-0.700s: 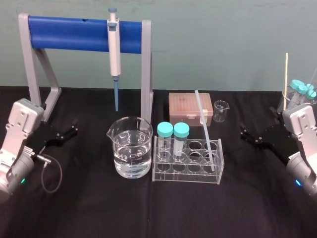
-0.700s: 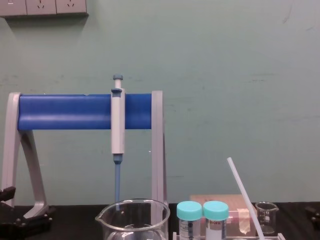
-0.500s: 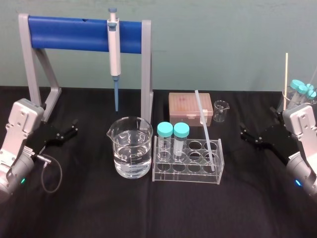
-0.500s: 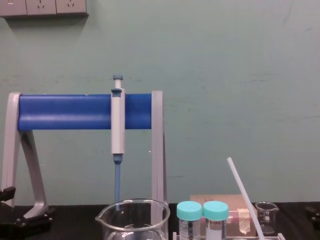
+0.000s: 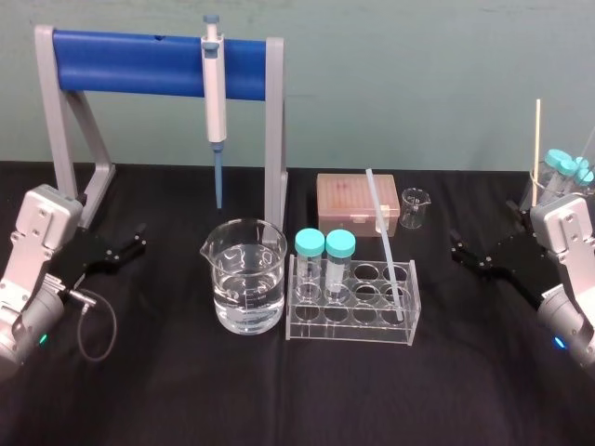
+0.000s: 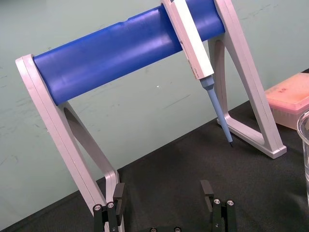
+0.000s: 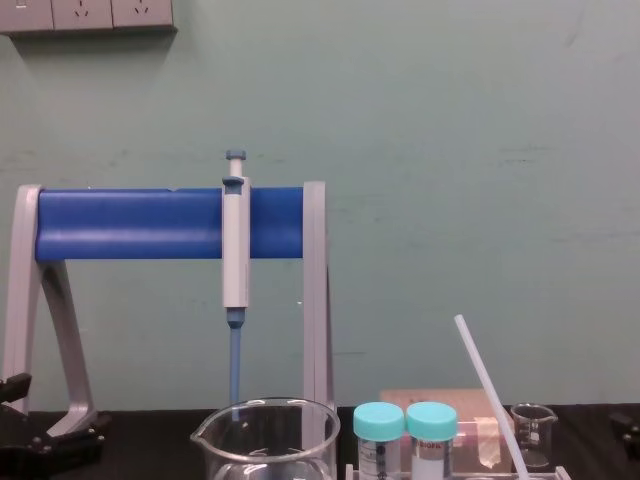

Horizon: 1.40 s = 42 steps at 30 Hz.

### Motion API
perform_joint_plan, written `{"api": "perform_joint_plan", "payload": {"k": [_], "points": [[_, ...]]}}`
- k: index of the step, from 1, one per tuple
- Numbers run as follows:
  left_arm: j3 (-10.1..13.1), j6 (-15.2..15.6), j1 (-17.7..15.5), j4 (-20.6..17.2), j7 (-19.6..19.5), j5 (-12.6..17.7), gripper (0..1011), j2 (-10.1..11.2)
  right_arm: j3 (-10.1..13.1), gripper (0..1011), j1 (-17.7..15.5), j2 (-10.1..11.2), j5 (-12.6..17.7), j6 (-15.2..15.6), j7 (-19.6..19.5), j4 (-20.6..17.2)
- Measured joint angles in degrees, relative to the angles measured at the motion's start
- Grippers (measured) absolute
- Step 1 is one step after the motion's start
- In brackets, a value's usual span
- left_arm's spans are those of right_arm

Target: Pick up the stirring rod with one hand, then place it down.

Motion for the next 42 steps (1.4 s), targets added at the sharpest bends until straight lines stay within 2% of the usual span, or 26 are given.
{"api": "perform_joint_plan", "payload": {"k": [39, 42], "points": [[0.0, 0.0, 0.0, 0.0, 0.0, 0.0, 1000, 0.0, 0.0, 1003, 0.0, 0.0, 0.0, 0.0, 0.0, 0.0], [0.0, 0.0, 0.0, 0.0, 0.0, 0.0, 1000, 0.0, 1.0, 1003, -0.1, -0.4, 1.4, 0.5, 1.1, 0.0]]}}
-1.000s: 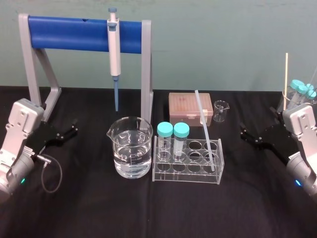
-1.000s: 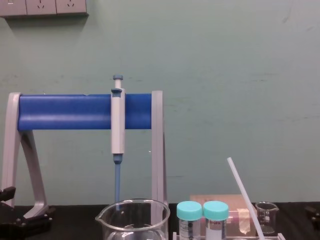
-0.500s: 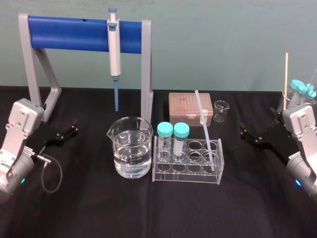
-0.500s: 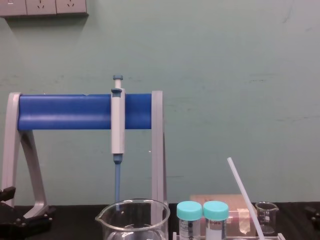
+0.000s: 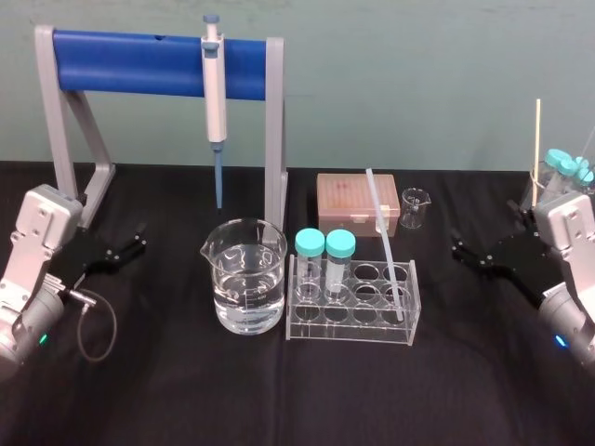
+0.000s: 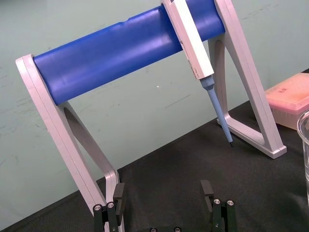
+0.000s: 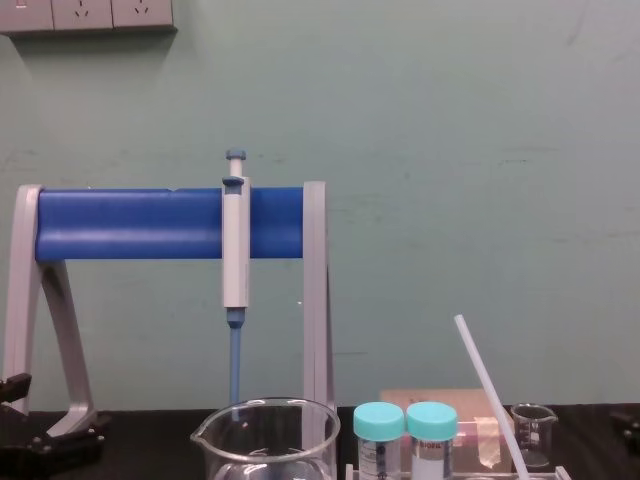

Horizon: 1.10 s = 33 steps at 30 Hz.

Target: Pick up the stirring rod with one hand, then place it down.

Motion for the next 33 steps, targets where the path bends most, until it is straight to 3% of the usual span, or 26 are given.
{"api": "perform_joint_plan", "payload": {"k": [7, 16, 25, 33], "points": [[0.0, 0.0, 0.0, 0.0, 0.0, 0.0, 1001, 0.0, 2.6, 1003, -0.4, -0.9, 4.4, 0.8, 3.3, -1.2], [0.0, 0.0, 0.0, 0.0, 0.0, 0.0, 1000, 0.0, 6.2, 1003, -2.2, -2.2, 13.6, 5.1, 10.4, -6.7], [0.0, 0.0, 0.0, 0.0, 0.0, 0.0, 1000, 0.0, 5.7, 1003, -3.9, -2.6, 14.7, 6.5, 14.9, -10.1], [0.0, 0.0, 0.0, 0.0, 0.0, 0.0, 1000, 0.0, 5.2, 1003, -3.4, -3.0, 13.6, 8.3, 16.8, -10.1]]}}
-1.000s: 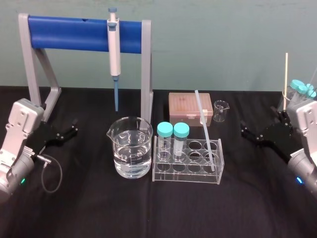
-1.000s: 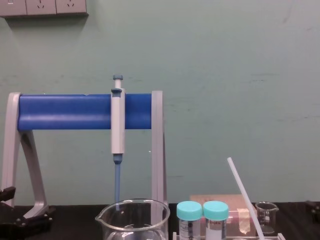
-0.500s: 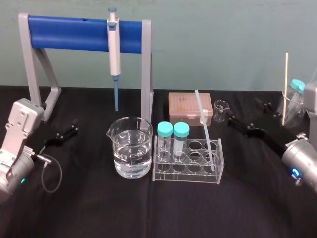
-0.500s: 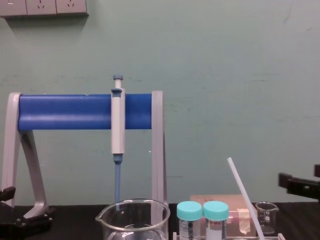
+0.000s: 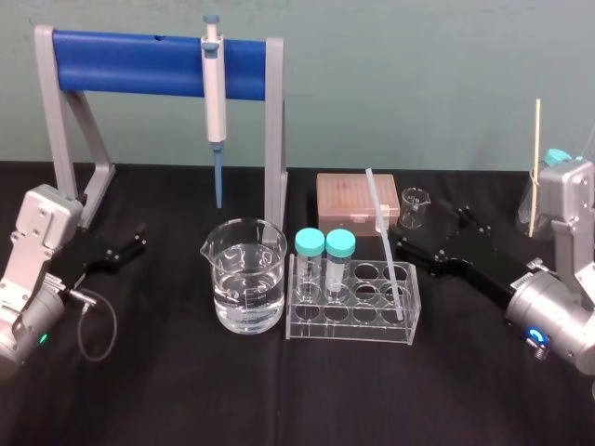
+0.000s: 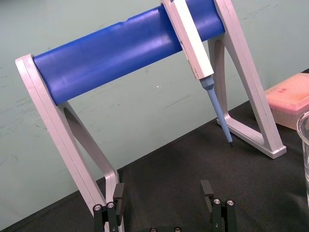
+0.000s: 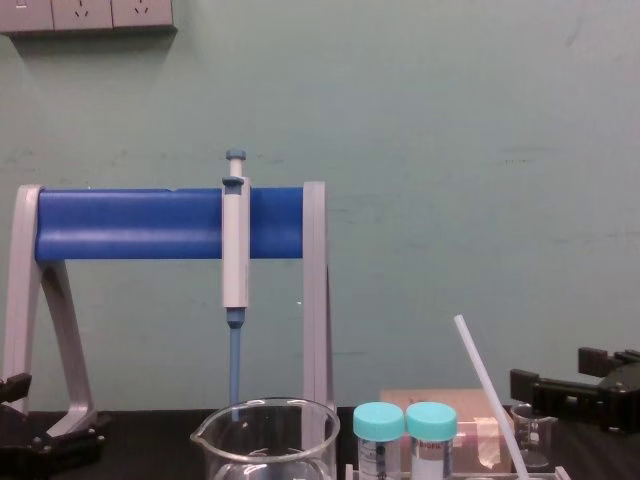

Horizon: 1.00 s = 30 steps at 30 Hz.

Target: Pick up the stirring rod with one hand, then place it down.

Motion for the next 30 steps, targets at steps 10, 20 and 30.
{"api": "perform_joint_plan", "payload": {"k": [10, 20, 30], "points": [[0.0, 0.0, 0.0, 0.0, 0.0, 0.0, 1000, 0.0, -1.7, 1003, 4.7, -2.0, -3.2, 3.0, 2.3, 3.1], [0.0, 0.0, 0.0, 0.0, 0.0, 0.0, 1000, 0.0, -3.0, 1003, 9.0, -5.2, -5.9, 4.2, 3.5, 7.3], [0.0, 0.0, 0.0, 0.0, 0.0, 0.0, 1000, 0.0, -2.7, 1003, 10.8, -7.7, -7.8, 7.1, 2.6, 9.2]]}}
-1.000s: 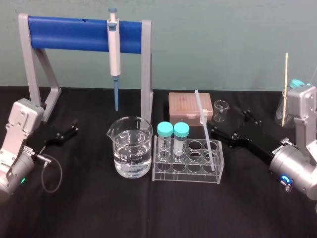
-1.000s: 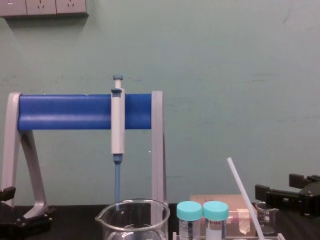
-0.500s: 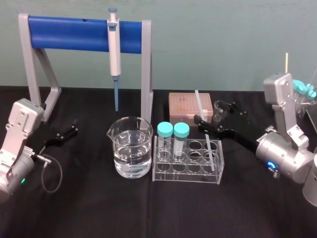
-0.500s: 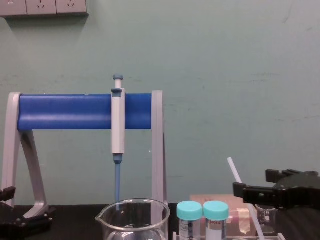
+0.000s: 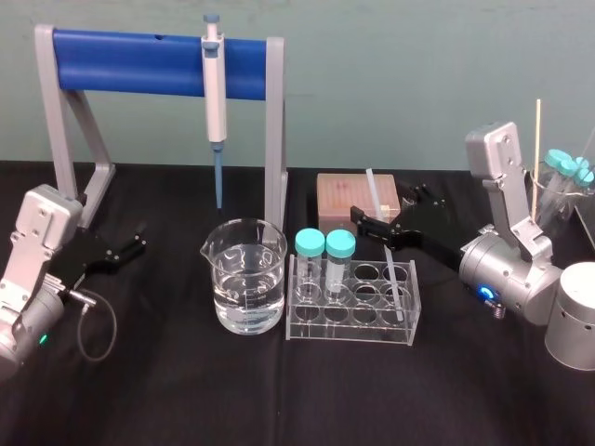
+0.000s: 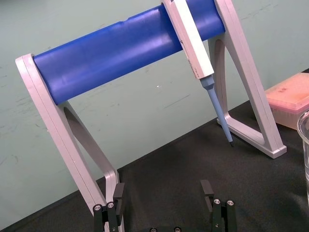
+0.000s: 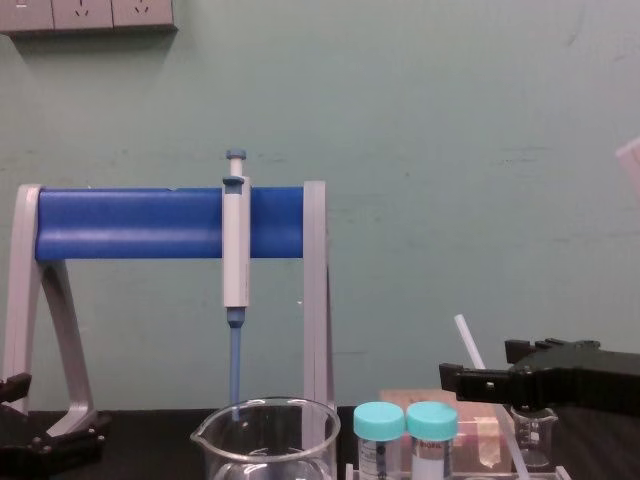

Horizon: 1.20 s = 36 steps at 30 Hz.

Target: Pick up the stirring rod with one hand, then place it down.

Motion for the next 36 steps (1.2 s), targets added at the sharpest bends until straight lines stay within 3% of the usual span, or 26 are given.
{"api": "perform_joint_plan", "payload": {"k": [22, 31, 36], "points": [[0.0, 0.0, 0.0, 0.0, 0.0, 0.0, 1000, 0.0, 1.2, 1003, 0.3, -1.9, -3.2, 1.3, 0.7, 1.1], [0.0, 0.0, 0.0, 0.0, 0.0, 0.0, 1000, 0.0, 1.2, 1003, 0.3, -1.9, -3.1, 1.3, 0.7, 1.1], [0.0, 0.0, 0.0, 0.0, 0.0, 0.0, 1000, 0.0, 1.2, 931, 0.3, -1.8, -3.0, 1.3, 0.7, 1.1]]}}
